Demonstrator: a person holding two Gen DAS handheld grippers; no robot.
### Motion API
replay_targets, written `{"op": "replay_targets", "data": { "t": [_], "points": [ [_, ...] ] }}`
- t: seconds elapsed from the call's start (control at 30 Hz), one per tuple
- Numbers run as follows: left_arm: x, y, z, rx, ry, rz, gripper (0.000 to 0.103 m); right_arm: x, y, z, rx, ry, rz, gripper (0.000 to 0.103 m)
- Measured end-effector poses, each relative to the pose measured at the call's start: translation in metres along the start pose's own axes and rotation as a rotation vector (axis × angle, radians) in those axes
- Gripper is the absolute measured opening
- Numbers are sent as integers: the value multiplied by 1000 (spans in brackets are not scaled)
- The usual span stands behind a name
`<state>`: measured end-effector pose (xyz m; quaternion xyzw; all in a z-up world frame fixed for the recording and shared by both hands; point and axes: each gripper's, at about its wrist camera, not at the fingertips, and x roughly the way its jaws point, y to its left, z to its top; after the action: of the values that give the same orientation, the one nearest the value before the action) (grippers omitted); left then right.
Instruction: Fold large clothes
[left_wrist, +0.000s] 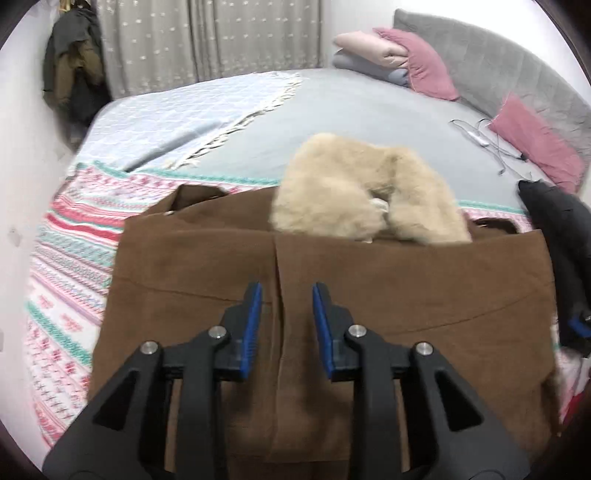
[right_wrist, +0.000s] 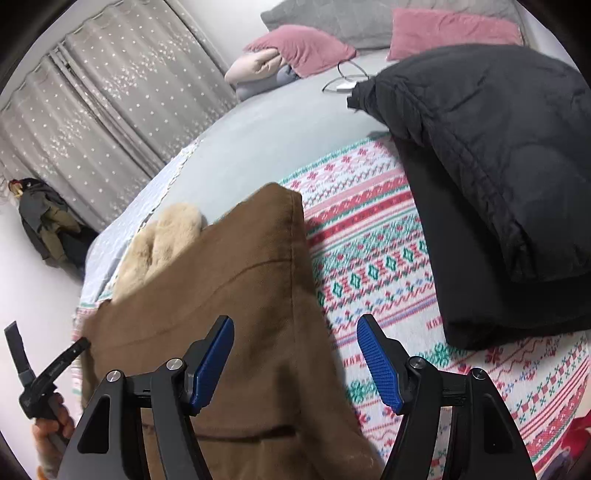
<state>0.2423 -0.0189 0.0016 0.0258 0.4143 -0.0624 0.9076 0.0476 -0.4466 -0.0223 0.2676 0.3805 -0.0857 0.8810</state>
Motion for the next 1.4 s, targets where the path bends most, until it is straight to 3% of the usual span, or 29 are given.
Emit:
{"op": "replay_targets", "data": {
  "t": [0.1, 0.17, 0.23, 0.3, 0.37, 0.57, 0.7, 0.83, 0.87, 0.9, 0.97, 1.07, 1.13, 1.4],
  "points": [
    [-8, 3, -6, -22, -51, -126, 33, 5, 9, 2, -48, -57, -51, 69],
    [-3, -5, -8, -16, -49, -226, 33, 12, 18, 2, -89, -99, -49, 60],
    [10, -12, -11, 3, -23, -284, 33, 23, 23, 4, -111, -109, -13, 28],
    [26, -17, -16, 31, 10, -247, 33, 32, 25, 6, -107, -97, 3, 14],
    [46, -18, -23, 52, 51, -181, 33, 39, 30, 6, -132, -96, 6, 14],
    [49, -14, -37, 45, 11, -211, 33, 101, 19, 6, -100, 15, -51, 11],
    [48, -8, -38, 19, 5, -250, 33, 104, 5, 17, -9, -2, -8, 9],
    [44, -3, -37, 12, 18, -256, 35, 99, -2, 18, 27, -9, 25, 10],
    [40, -2, -37, 20, 23, -250, 42, 96, -3, 18, 26, -10, 22, 12],
    [33, -1, -38, 35, 28, -240, 61, 92, -1, 17, 17, -11, 2, 14],
    [23, 0, -40, 61, 38, -200, 79, 84, 6, 17, -25, -3, -44, 18],
    [3, 10, -45, 94, 56, -187, 79, 68, 16, 12, -53, 32, -48, 35],
    [-9, 20, -50, 94, 87, -181, 80, 53, 21, 7, -53, 43, -25, 53],
    [-57, 56, -72, 38, 166, -198, 85, -6, 58, -16, -181, 96, 17, 68]
  ]
}}
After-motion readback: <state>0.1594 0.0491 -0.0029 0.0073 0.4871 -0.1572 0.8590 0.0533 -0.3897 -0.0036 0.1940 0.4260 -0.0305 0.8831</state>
